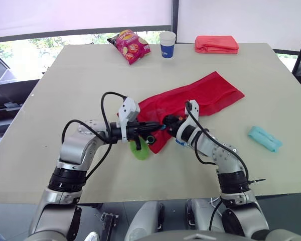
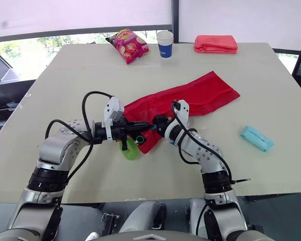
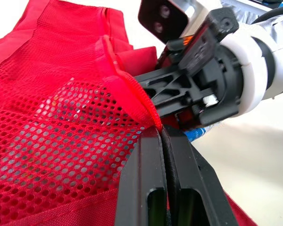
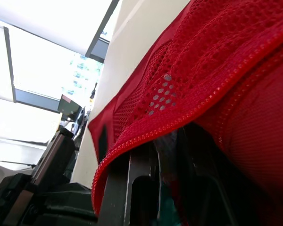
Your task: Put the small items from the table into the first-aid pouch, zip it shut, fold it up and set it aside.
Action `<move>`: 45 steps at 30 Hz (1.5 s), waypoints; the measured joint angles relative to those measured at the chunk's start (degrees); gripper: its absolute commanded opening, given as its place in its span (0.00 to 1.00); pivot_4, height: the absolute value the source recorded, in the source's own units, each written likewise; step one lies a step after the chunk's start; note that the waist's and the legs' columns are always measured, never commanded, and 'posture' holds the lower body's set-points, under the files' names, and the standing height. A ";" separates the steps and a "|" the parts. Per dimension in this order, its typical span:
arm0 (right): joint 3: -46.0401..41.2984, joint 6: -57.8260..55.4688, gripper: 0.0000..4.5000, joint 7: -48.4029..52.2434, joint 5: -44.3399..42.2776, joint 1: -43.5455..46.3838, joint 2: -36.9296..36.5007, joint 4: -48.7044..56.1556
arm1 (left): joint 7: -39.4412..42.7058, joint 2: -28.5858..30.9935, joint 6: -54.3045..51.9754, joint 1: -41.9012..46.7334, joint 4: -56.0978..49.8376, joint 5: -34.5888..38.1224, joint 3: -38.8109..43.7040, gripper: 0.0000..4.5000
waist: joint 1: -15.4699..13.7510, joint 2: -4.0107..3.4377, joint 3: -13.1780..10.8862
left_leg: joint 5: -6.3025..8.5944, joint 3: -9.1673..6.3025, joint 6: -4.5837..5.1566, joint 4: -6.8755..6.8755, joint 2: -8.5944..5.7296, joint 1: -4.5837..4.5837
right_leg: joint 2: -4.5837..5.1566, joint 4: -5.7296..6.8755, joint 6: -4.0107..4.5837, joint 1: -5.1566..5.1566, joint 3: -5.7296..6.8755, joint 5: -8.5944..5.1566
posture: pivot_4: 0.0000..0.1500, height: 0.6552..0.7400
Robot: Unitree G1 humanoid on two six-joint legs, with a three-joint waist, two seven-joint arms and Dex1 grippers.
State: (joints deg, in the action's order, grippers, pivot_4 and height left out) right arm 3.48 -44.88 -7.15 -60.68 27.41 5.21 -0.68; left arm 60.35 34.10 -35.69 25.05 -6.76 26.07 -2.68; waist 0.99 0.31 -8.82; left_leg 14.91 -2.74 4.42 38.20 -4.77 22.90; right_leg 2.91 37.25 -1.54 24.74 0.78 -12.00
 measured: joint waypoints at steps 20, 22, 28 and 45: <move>-2.70 -8.63 0.52 -0.39 5.03 -4.25 -1.72 9.01 | 2.22 0.14 7.90 0.09 5.88 -1.16 -2.13 0.00 | -0.17 -0.03 -0.02 | 0.00 -0.01 0.00 -0.02 -0.02 0.01 | 0.02 -0.02 0.00 0.02 -0.01 0.00 | 1.00 0.99; -2.70 -8.78 0.31 -0.20 5.61 -4.69 -1.58 9.23 | 1.25 0.40 7.91 0.24 7.56 -1.82 -1.56 0.00 | -0.16 -0.03 -0.02 | 0.00 0.00 0.00 -0.02 -0.02 0.01 | 0.01 -0.02 0.00 0.02 -0.01 0.00 | 1.00 0.99; -2.74 -8.78 0.31 0.25 6.90 -4.69 -0.91 9.23 | 0.90 0.40 8.08 0.33 7.62 -2.15 -1.56 0.00 | -0.19 -0.03 -0.02 | 0.00 -0.01 0.00 -0.03 -0.02 0.01 | 0.02 -0.04 0.00 0.02 -0.01 0.00 | 1.00 0.99; 10.13 -5.82 0.19 17.16 24.57 -2.30 -21.83 20.12 | 5.82 1.79 11.77 0.72 10.40 -2.13 -1.02 0.00 | -0.06 -0.06 -0.04 | 0.00 0.01 0.00 -0.08 0.00 0.02 | 0.02 -0.10 0.00 0.01 0.00 0.00 | 1.00 0.99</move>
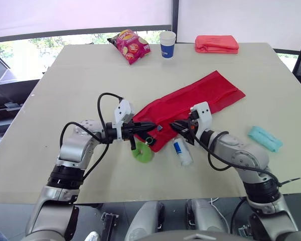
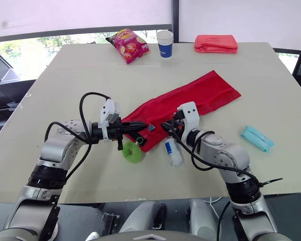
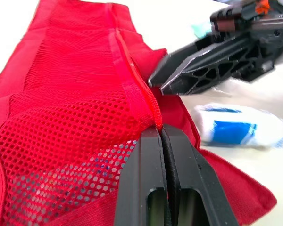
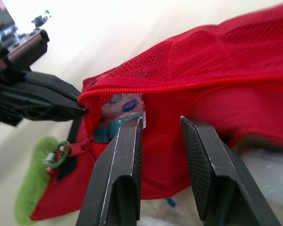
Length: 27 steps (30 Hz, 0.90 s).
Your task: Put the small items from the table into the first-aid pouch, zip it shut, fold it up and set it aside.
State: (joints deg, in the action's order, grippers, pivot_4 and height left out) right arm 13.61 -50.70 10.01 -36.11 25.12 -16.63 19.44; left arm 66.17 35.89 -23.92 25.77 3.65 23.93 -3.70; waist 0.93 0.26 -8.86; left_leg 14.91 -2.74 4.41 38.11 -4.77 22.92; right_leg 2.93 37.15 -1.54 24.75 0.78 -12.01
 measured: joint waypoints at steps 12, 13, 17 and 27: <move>12.31 6.72 0.04 7.83 16.26 5.87 0.73 -7.86 | 1.77 -0.30 3.48 1.14 3.83 -1.31 -0.02 0.00 | -0.21 0.02 0.00 | 0.00 -0.01 0.00 0.03 -0.01 0.04 | 0.02 -0.04 0.00 0.00 0.01 0.01 | 1.00 0.99; 12.42 6.85 0.04 7.89 16.47 5.90 0.84 -8.14 | 1.77 -0.30 3.48 1.14 3.83 -1.31 -0.02 0.00 | -0.20 0.02 0.00 | 0.00 -0.01 0.00 0.03 -0.01 0.04 | 0.03 -0.04 0.00 0.00 0.01 0.01 | 1.00 0.99; 13.59 11.24 0.04 7.41 22.33 8.64 5.18 -16.48 | 2.42 -0.34 3.59 1.20 3.87 -1.32 -0.06 0.00 | -0.11 0.01 0.00 | -0.02 -0.02 -0.04 0.02 -0.01 0.04 | 0.02 -0.01 0.00 0.02 0.02 0.01 | 1.00 0.99; 12.84 14.47 0.04 11.14 26.62 6.27 6.06 -14.97 | 2.74 -0.06 6.32 1.08 4.40 -2.71 -0.13 0.00 | -0.31 0.01 0.00 | -0.01 -0.04 -0.04 0.01 -0.04 0.05 | 0.02 -0.07 0.00 0.04 0.02 0.01 | 1.00 0.99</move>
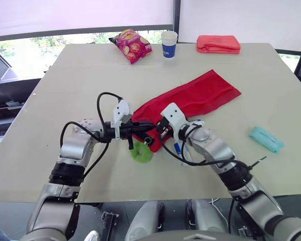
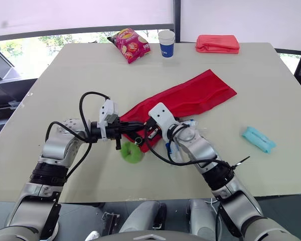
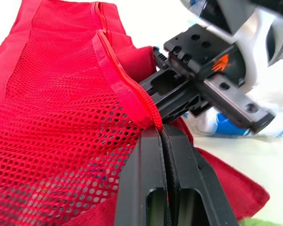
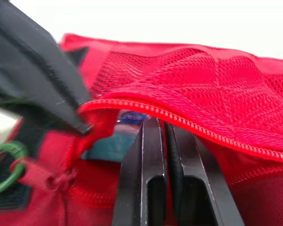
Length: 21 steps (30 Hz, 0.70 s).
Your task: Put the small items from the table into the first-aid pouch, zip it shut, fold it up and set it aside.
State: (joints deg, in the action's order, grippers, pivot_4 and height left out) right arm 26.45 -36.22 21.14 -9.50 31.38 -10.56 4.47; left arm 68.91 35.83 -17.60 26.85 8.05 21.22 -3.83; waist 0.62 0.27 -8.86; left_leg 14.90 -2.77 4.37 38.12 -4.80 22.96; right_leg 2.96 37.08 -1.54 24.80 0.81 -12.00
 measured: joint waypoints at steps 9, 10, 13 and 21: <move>-12.47 1.19 0.04 9.47 -7.70 -16.21 -11.90 25.42 | 3.04 5.29 16.17 0.48 11.35 -8.19 -1.17 0.00 | 0.02 0.00 0.00 | 0.01 -0.03 0.00 -0.05 0.04 0.00 | -0.02 -0.04 0.00 -0.04 0.03 0.00 | 1.00 0.99; -13.92 2.75 0.04 10.08 -8.33 -18.00 -12.24 26.43 | 3.16 5.56 17.48 0.81 12.82 -8.83 -1.15 0.00 | -0.02 0.00 0.00 | 0.01 -0.03 0.00 -0.06 0.03 0.01 | -0.01 -0.05 0.00 -0.05 0.02 0.00 | 1.00 0.99; -19.85 6.31 0.26 12.50 -11.02 -24.13 -14.61 29.56 | 3.25 7.11 23.09 2.74 18.88 -11.62 -1.24 0.00 | -0.08 0.03 0.00 | 0.01 -0.02 0.01 -0.02 0.03 0.00 | 0.00 -0.06 -0.02 -0.08 0.02 0.01 | 1.00 0.99; -42.57 10.18 1.00 19.02 -23.62 -38.29 -20.93 33.80 | -2.61 9.54 36.62 15.85 43.98 -20.02 -1.57 0.40 | -1.16 0.12 -0.03 | 0.06 -0.05 0.09 0.00 0.05 -0.03 | 0.00 -0.01 -0.03 -0.14 0.11 0.00 | 1.00 0.99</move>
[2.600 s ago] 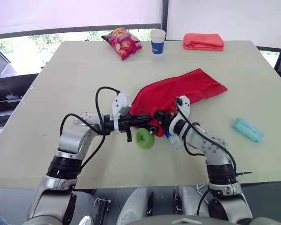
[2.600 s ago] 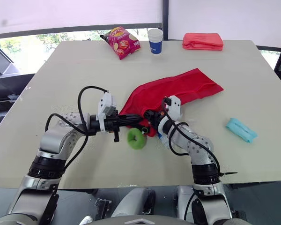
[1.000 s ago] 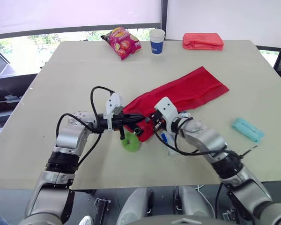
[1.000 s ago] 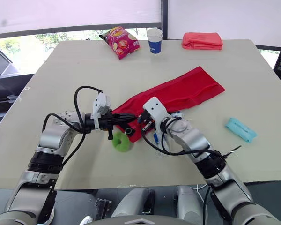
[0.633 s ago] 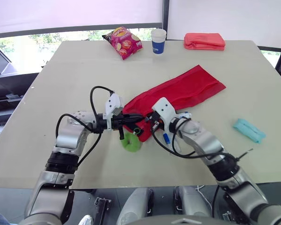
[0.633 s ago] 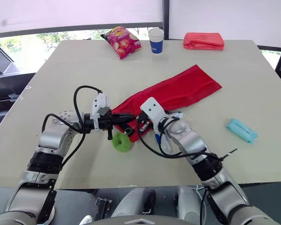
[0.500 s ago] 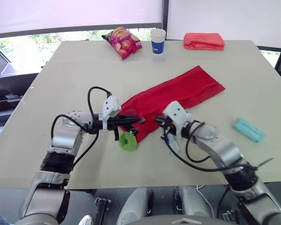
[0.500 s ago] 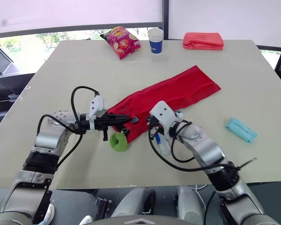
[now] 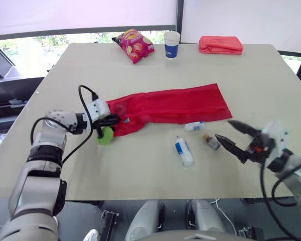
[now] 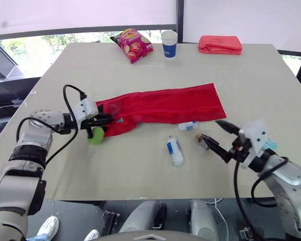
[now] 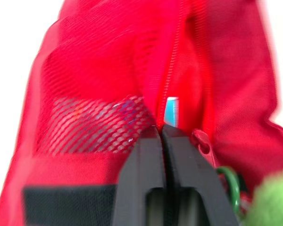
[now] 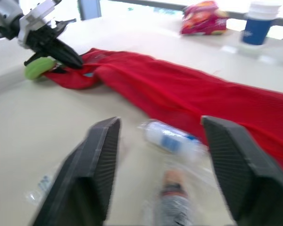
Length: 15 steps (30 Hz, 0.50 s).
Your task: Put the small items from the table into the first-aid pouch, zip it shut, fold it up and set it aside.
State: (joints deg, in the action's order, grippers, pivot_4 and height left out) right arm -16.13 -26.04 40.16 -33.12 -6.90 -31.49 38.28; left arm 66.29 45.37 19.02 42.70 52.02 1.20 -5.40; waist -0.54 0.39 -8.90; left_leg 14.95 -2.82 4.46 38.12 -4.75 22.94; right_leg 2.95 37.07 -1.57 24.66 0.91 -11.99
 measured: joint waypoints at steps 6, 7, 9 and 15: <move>-4.40 0.57 1.00 0.38 -2.05 -2.97 -1.92 1.75 | 4.37 0.43 3.75 6.60 9.09 -1.28 0.45 0.96 | -0.26 0.06 -0.02 | 0.02 0.02 0.04 0.15 -0.02 0.09 | 0.03 -0.02 -0.01 0.00 0.02 0.00 | 1.00 0.99; -4.56 0.84 1.00 0.11 -2.05 -2.99 -1.92 1.77 | 9.32 0.25 3.12 7.26 9.32 0.15 0.87 1.00 | -0.25 0.07 -0.03 | 0.02 0.02 0.05 0.17 -0.02 0.11 | 0.03 -0.02 -0.01 0.00 0.02 0.00 | 1.00 0.99; -4.55 1.02 1.00 -0.51 -2.05 -2.90 -1.91 1.87 | 15.19 -0.18 1.37 8.34 9.09 2.08 0.96 1.00 | -0.24 0.10 -0.05 | 0.02 0.02 0.05 0.19 -0.02 0.12 | 0.03 -0.02 -0.01 0.00 0.03 0.00 | 1.00 0.99; -4.29 1.34 1.00 -2.32 -2.08 -1.87 -1.90 3.44 | 22.05 -3.86 -6.43 15.44 5.83 6.92 0.74 1.00 | -0.44 0.14 -0.06 | 0.03 0.00 0.07 0.27 -0.03 0.18 | 0.04 -0.01 -0.02 -0.02 0.08 0.00 | 1.00 0.99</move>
State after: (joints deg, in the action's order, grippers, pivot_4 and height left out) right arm -20.42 -24.70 37.84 -35.20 -8.77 -33.40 41.72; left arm 88.34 41.51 12.59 58.14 57.85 8.12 -4.65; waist -0.98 0.53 -8.96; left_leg 14.98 -2.83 4.53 38.39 -4.78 23.11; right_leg 2.99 37.06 -1.59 24.64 1.00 -11.99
